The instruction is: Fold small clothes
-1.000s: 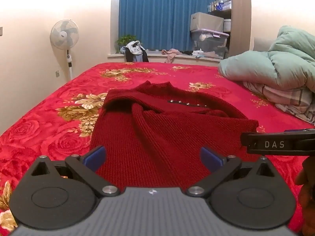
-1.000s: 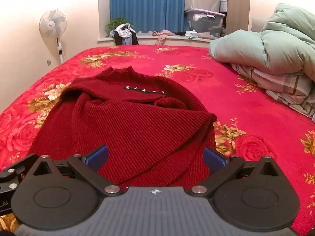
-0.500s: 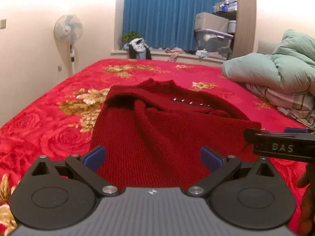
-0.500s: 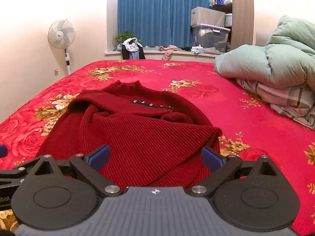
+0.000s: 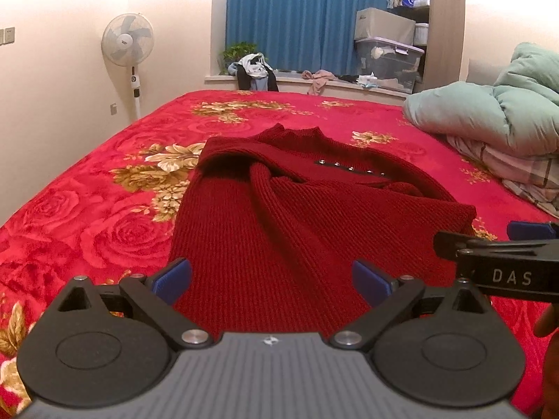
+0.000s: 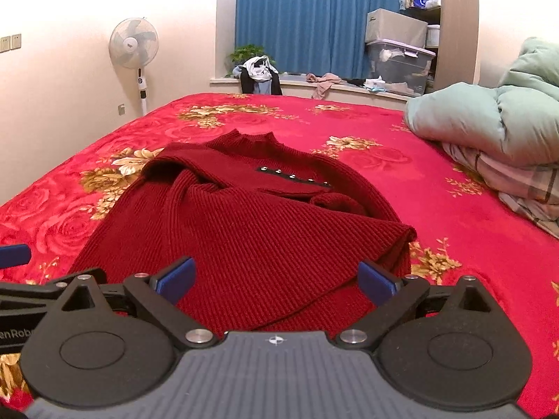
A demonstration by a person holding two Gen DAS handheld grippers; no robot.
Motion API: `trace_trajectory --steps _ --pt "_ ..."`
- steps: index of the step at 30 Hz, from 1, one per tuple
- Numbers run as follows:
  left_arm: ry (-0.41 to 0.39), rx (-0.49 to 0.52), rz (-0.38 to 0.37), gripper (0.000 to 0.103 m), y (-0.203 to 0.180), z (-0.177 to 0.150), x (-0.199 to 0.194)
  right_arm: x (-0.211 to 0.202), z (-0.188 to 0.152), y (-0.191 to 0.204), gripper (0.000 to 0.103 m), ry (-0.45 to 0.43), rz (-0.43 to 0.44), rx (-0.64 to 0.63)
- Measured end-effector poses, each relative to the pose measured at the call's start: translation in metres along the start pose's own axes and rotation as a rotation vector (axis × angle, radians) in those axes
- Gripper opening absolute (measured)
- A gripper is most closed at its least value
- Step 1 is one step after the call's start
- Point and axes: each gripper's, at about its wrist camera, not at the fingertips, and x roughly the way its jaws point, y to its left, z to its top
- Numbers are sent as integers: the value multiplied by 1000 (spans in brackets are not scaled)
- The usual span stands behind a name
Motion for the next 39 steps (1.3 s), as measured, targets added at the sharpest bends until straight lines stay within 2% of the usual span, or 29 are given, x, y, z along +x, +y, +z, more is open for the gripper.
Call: trace_trajectory --steps 13,20,23,25,28,30,34,36,39 --pt "-24 -3 -16 95 -1 3 -3 7 -1 -2 99 54 -27 32" --pt "-21 0 -17 87 1 2 -1 8 -1 -2 99 60 -34 22" --pt "-19 -11 -19 79 5 4 0 7 0 -2 99 59 -35 19" --pt "-12 -15 -40 64 15 11 2 6 1 -3 98 52 -31 23" --pt "21 -2 -88 51 40 31 12 1 9 -16 98 28 -44 38" --pt "52 46 -116 47 58 46 27 1 20 -30 97 27 -31 46" --pt "142 130 -153 47 96 59 68 4 48 -63 97 -40 -28 17" --pt "184 139 -116 47 112 56 90 16 56 -78 97 -45 -55 -41" --pt "313 83 -103 47 129 44 125 41 56 -110 96 -29 -104 -25"
